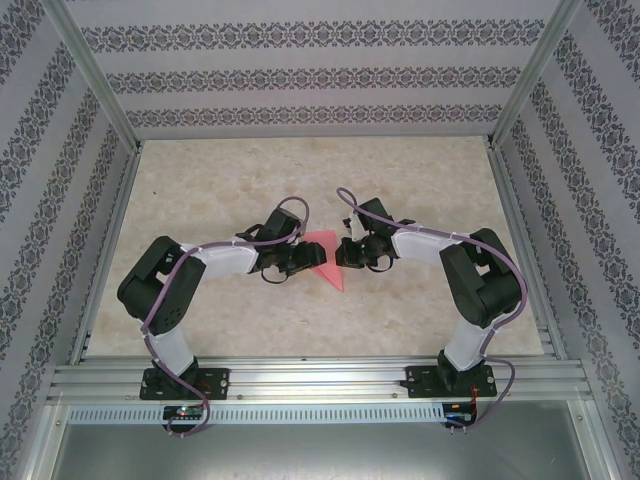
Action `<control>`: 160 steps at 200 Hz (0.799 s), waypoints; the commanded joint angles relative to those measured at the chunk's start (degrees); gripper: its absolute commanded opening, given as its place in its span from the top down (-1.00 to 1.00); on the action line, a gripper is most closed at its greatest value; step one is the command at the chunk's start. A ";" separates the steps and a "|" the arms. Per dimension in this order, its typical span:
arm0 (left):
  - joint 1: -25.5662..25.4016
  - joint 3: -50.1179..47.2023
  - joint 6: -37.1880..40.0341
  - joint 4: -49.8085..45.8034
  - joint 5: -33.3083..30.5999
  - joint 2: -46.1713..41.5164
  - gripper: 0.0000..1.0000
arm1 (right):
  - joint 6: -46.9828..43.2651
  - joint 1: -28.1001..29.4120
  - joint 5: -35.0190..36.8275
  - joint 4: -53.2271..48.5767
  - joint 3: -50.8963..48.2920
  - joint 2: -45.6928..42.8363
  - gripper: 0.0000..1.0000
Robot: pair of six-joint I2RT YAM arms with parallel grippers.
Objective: Fold a paper plane with a square sheet of paper (fold left side to right side)
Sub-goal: Fourth fold the wing at the center of the table.
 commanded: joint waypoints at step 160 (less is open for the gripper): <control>-1.96 2.39 -4.87 3.62 -1.99 1.82 0.76 | -3.84 0.47 7.06 2.55 -6.03 -12.55 0.39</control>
